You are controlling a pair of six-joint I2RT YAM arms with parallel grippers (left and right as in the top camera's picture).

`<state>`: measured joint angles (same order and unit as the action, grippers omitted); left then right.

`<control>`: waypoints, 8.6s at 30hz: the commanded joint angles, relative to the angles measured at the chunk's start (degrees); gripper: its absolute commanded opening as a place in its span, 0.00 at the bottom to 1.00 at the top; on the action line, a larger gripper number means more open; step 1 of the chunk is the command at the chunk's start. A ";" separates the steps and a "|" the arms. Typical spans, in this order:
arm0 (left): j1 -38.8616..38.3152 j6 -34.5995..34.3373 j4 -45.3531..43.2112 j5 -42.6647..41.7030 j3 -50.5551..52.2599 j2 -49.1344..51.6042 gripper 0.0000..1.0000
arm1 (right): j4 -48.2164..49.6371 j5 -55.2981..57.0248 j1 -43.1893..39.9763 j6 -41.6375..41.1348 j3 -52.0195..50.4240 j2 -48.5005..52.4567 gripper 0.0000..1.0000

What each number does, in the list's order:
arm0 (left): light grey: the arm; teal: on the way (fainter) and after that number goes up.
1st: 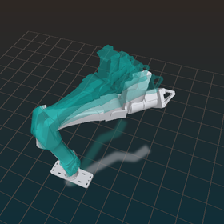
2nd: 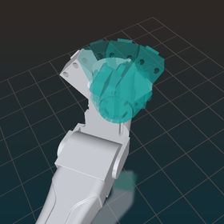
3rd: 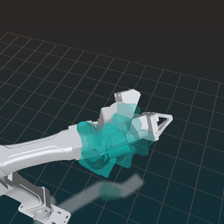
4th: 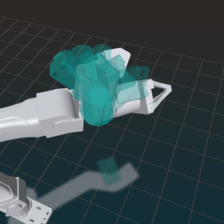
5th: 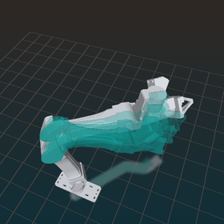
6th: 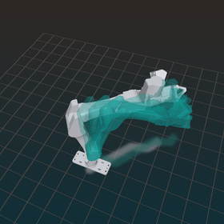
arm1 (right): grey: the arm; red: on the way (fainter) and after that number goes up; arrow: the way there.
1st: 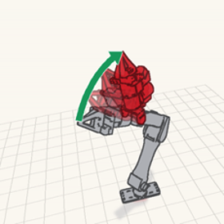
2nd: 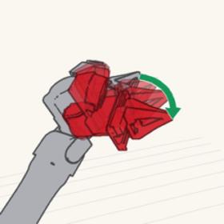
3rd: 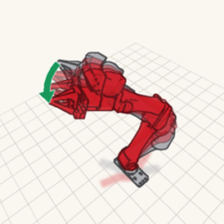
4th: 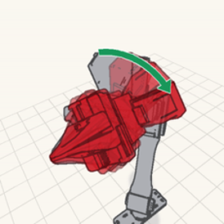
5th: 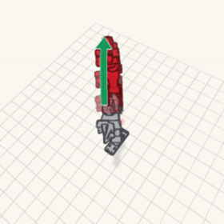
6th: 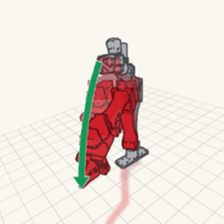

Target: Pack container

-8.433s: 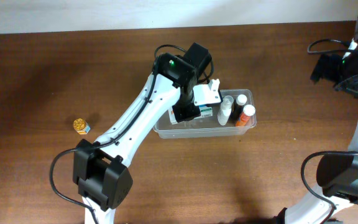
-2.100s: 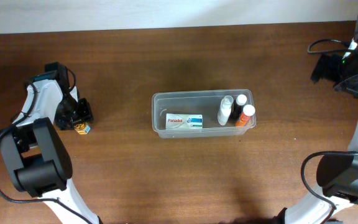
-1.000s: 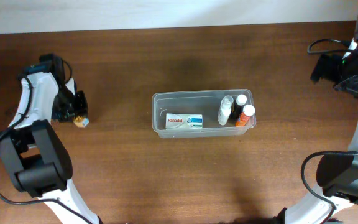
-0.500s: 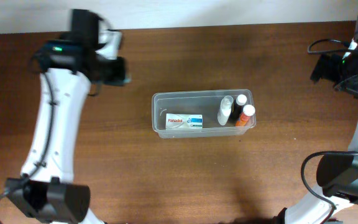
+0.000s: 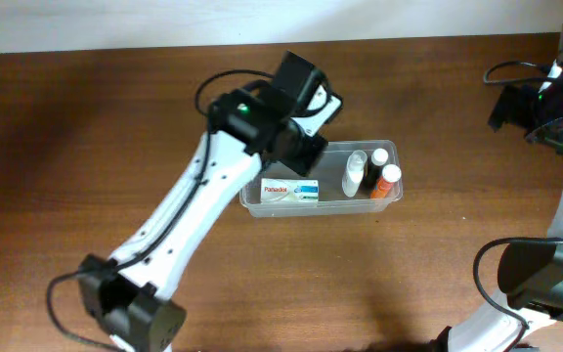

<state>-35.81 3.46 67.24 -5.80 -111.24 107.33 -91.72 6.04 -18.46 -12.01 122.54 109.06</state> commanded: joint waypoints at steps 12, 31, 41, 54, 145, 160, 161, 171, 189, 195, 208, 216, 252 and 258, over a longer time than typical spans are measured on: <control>-3.56 -1.09 -3.67 -3.67 -0.55 12.92 0.39 | 0.04 0.68 0.02 -0.50 -0.31 0.33 0.98; -3.52 -1.07 -7.30 -3.39 -0.55 19.21 0.39 | 0.04 0.68 0.02 -0.50 -0.31 0.33 0.98; -3.52 -7.30 -7.41 -2.75 -0.55 19.21 0.39 | 0.04 0.68 0.02 -0.50 -0.31 0.33 0.98; -3.52 -18.99 -5.55 1.97 -0.55 19.21 0.39 | 0.04 0.68 0.02 -0.50 -0.31 0.33 0.98; 0.92 -22.86 6.62 14.51 -11.91 19.19 0.55 | 0.04 0.68 0.02 -0.50 -0.31 0.33 0.98; 12.17 -22.88 29.46 21.44 -37.79 16.87 0.68 | 0.04 0.68 0.02 -0.50 -0.31 0.33 0.98; 13.16 -22.88 29.46 21.46 -37.79 16.24 0.68 | 0.04 0.68 0.02 -0.50 -0.31 0.33 0.98; 19.96 -16.83 29.46 14.10 -33.38 4.48 0.75 | 0.04 0.68 0.02 -0.50 -0.31 0.33 0.98; 20.06 -23.85 22.97 10.91 13.53 -43.89 1.00 | 0.04 0.68 0.02 -0.50 -0.31 0.33 0.99; 20.06 -23.80 22.21 10.95 16.46 -55.06 0.99 | 0.04 0.68 0.02 -0.50 -0.31 0.33 0.98; 20.06 -23.69 26.18 10.75 16.61 -63.39 0.99 | 0.04 0.68 0.02 -0.50 -0.31 0.33 0.98; 20.06 -12.22 16.13 11.13 26.69 -63.39 0.99 | 0.04 0.68 0.02 -0.50 -0.31 0.33 0.98; 32.61 13.35 -47.98 -4.90 95.30 -94.36 0.99 | 0.04 0.68 0.02 -0.50 -0.31 0.33 0.98; 32.61 13.33 -48.65 -4.44 97.15 -97.94 0.99 | 0.04 0.68 0.02 -0.50 -0.31 0.33 0.98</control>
<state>-3.55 15.64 18.96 -9.34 -15.09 11.55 -91.72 6.20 -18.46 -12.03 122.37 109.06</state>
